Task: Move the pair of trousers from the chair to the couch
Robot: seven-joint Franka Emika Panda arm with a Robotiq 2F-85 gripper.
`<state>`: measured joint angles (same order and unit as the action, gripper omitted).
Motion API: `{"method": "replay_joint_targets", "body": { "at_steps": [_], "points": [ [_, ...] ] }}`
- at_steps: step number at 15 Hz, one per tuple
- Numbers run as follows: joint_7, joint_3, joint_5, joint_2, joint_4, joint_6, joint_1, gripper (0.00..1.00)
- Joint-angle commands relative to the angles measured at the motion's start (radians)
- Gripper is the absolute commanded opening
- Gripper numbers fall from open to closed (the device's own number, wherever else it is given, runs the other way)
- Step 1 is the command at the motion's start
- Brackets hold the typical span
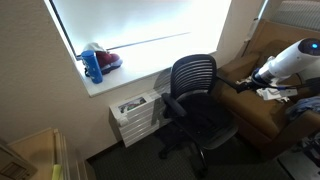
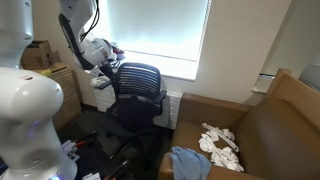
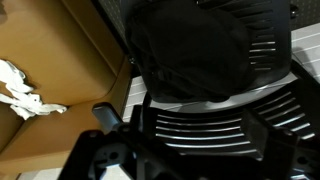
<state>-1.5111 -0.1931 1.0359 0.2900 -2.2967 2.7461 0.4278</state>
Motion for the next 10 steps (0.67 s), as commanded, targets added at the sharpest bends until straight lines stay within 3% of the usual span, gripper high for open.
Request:
{"method": "replay_joint_targets", "body": {
  "at_steps": [1, 7, 10],
  "points": [
    [-0.027, 0.003, 0.043, 0.014, 0.009, -0.013, 0.018, 1.0],
    [-0.063, 0.014, 0.082, 0.057, 0.045, -0.05, 0.046, 1.0],
    [-0.154, 0.046, 0.182, 0.089, 0.074, -0.052, 0.07, 1.0]
  ]
}}
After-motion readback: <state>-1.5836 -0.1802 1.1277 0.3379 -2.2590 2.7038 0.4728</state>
